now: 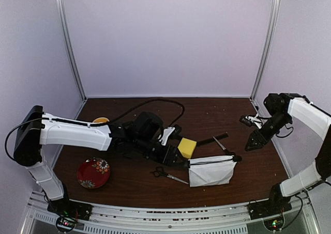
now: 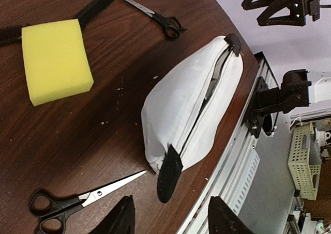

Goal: Sort the hair-cutting tools
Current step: Pick up the kit bag from the center of the board.

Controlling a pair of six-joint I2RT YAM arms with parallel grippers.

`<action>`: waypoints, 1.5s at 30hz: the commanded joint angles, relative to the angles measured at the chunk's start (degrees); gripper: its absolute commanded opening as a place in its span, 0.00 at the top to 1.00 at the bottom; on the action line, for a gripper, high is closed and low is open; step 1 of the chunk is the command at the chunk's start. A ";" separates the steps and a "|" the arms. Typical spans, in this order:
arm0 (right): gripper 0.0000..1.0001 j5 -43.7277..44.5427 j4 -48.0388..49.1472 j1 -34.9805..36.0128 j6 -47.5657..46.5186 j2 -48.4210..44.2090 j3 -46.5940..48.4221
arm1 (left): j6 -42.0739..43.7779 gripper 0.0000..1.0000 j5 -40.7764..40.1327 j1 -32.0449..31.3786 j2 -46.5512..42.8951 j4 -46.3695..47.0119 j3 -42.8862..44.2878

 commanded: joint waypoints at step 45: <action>1.00 -17.76 -21.54 -2.73 -17.29 14.31 13.42 | -2.56 1.00 7.27 3.16 1.15 2.12 0.90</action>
